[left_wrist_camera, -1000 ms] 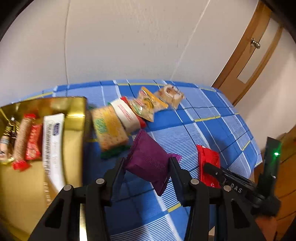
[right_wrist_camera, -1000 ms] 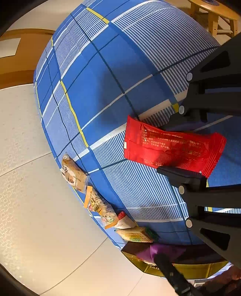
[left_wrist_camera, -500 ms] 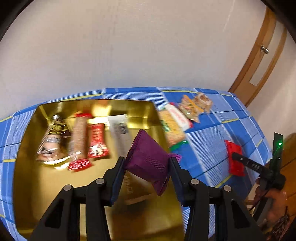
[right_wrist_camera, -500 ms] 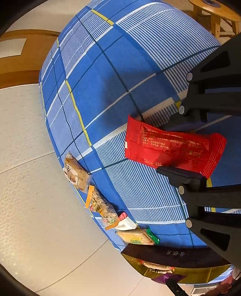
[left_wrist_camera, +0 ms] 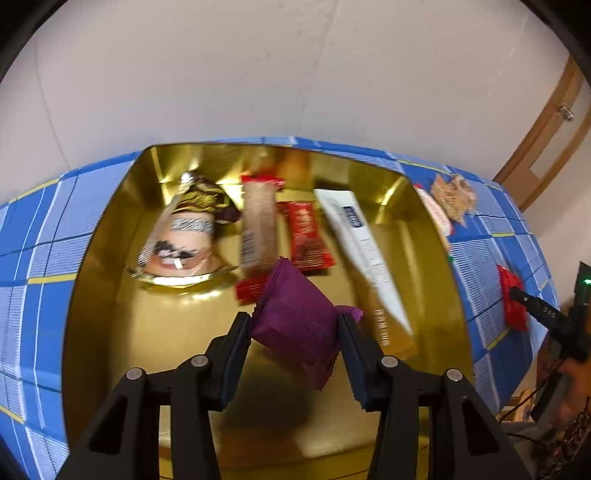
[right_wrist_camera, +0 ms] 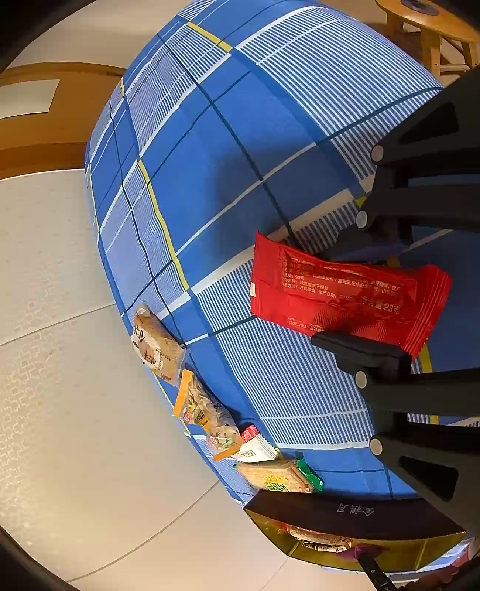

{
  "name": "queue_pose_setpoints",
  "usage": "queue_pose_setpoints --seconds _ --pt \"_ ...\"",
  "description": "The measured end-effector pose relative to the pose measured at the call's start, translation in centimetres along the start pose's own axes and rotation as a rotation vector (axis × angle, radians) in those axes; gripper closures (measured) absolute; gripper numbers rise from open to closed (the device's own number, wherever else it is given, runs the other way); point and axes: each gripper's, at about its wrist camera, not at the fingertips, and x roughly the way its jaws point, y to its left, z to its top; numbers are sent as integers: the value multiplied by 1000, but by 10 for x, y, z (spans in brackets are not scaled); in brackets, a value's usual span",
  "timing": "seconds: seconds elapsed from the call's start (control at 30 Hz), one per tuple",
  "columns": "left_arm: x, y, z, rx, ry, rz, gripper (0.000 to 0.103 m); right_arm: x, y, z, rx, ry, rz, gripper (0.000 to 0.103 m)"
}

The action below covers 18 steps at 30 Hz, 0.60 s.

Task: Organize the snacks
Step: 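Carry the purple pouch into the tray and open the left gripper while the right holds the red bag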

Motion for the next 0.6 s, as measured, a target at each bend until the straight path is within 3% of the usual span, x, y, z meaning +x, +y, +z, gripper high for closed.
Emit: queue_pose_setpoints --seconds 0.4,0.5,0.6 --pt "3 39 -4 -65 38 154 53 -1 -1 -1 0 -5 0 67" --pt "0 45 -6 -99 21 215 52 -1 -2 -1 2 -4 2 67" --pt "-11 50 -7 -150 -22 231 52 -1 -2 -1 2 -4 0 67"
